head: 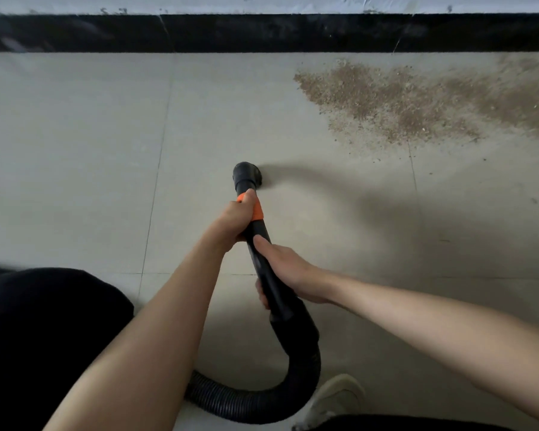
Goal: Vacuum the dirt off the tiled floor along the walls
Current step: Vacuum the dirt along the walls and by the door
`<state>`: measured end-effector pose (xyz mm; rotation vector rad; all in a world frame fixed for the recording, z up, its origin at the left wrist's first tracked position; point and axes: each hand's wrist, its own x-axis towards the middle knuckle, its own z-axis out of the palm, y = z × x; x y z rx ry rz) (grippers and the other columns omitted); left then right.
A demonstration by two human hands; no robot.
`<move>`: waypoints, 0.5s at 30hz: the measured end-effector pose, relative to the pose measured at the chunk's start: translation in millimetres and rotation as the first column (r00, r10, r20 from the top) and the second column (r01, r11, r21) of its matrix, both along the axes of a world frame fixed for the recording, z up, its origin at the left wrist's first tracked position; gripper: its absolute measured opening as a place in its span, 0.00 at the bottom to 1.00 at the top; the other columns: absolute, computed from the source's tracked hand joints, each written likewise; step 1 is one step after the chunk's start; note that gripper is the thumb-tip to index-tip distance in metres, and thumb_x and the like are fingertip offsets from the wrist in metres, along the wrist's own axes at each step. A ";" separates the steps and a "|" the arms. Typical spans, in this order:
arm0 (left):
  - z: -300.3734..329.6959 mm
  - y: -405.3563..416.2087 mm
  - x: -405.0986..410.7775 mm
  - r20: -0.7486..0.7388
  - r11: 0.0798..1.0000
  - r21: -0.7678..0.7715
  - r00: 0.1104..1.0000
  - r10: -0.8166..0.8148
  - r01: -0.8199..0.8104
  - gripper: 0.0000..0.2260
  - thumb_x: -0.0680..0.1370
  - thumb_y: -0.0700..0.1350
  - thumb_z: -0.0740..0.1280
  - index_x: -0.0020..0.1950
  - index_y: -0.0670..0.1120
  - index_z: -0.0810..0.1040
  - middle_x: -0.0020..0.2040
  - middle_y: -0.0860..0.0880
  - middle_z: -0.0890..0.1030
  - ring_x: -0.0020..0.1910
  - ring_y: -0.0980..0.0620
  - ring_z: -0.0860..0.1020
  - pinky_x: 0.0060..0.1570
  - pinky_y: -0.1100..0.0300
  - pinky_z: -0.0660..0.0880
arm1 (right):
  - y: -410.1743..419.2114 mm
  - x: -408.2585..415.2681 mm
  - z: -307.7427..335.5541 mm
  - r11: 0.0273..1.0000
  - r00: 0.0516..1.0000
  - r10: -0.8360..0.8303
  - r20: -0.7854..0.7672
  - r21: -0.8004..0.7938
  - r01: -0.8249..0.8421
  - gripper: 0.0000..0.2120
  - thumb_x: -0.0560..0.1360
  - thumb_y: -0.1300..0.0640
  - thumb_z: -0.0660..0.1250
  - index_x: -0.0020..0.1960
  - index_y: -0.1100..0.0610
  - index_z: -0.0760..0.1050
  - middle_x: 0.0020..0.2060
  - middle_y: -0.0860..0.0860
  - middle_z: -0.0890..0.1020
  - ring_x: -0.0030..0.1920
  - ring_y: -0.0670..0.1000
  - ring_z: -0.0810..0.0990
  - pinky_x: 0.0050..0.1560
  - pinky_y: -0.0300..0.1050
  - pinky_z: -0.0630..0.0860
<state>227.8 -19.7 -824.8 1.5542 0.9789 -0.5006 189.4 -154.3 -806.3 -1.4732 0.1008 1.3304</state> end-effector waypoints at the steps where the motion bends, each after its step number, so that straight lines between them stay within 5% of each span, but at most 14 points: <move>1: 0.3 6.8 4.0 0.007 0.999 0.000 0.999 0.032 -0.032 0.17 0.81 0.54 0.54 0.47 0.40 0.70 0.41 0.47 0.72 0.42 0.47 0.74 0.37 0.57 0.73 | 8.6 4.5 1.6 1.000 1.000 -0.003 0.018 -0.008 0.004 0.21 0.82 0.40 0.53 0.45 0.59 0.64 0.27 0.56 0.76 0.24 0.55 0.75 0.27 0.43 0.75; 10: 37.4 56.5 45.1 0.124 0.988 -0.007 0.980 0.155 -0.156 0.18 0.79 0.56 0.59 0.47 0.40 0.73 0.39 0.46 0.77 0.38 0.48 0.79 0.39 0.57 0.79 | 59.5 59.6 40.9 0.991 0.967 -0.029 0.253 -0.119 0.061 0.19 0.82 0.44 0.55 0.42 0.59 0.64 0.24 0.56 0.74 0.18 0.53 0.72 0.21 0.38 0.69; 13: 93.2 91.3 71.2 0.251 0.999 0.042 0.967 -0.039 0.030 0.20 0.79 0.58 0.58 0.42 0.41 0.75 0.39 0.44 0.80 0.36 0.49 0.80 0.40 0.58 0.79 | 79.9 90.1 81.1 0.988 0.928 -0.079 0.363 -0.097 0.123 0.19 0.82 0.45 0.56 0.41 0.59 0.64 0.23 0.55 0.74 0.18 0.54 0.71 0.21 0.39 0.68; 15: 138.9 120.0 83.2 0.325 0.957 0.228 0.913 -0.248 0.179 0.20 0.80 0.58 0.56 0.49 0.42 0.76 0.44 0.44 0.81 0.38 0.50 0.79 0.43 0.56 0.77 | 95.0 113.0 118.7 0.985 0.905 -0.126 0.406 -0.057 0.163 0.18 0.82 0.45 0.57 0.41 0.58 0.64 0.23 0.55 0.75 0.19 0.54 0.72 0.21 0.38 0.68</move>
